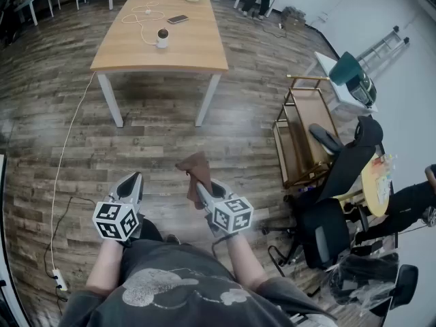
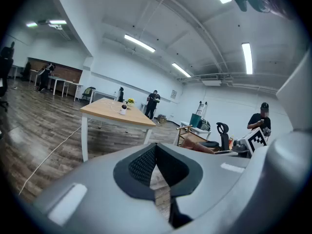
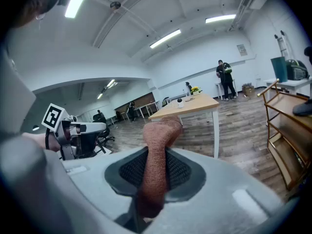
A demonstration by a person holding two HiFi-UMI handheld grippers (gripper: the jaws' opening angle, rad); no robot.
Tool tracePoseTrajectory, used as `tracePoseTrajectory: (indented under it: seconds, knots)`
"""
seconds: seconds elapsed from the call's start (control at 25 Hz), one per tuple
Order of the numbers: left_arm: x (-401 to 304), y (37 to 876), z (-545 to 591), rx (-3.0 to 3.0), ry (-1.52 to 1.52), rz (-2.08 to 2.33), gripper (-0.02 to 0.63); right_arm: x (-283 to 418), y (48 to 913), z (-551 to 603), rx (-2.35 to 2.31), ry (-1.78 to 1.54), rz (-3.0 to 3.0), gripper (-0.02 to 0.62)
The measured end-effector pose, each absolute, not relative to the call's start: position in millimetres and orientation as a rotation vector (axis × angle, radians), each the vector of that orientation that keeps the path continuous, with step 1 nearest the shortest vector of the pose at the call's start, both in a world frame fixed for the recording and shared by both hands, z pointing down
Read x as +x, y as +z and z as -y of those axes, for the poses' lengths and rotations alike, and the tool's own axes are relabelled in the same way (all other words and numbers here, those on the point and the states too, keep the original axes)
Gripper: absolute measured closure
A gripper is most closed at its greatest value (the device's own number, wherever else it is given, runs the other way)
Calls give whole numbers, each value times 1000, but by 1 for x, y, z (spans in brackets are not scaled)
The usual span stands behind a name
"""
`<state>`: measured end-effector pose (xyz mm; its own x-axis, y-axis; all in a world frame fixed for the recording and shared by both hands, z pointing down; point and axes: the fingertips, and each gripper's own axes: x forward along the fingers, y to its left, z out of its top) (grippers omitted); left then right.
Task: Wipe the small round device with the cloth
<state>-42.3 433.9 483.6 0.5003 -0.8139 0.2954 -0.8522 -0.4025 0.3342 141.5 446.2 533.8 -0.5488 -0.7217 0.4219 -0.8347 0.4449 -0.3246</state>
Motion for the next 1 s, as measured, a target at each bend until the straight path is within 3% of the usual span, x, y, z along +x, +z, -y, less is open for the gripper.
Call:
tracePoseTrajectory:
  seconds: [1.0]
  knots:
    - [-43, 495, -431, 2271, 168, 1385, 588, 138, 544, -428, 1295, 778, 2501, 523]
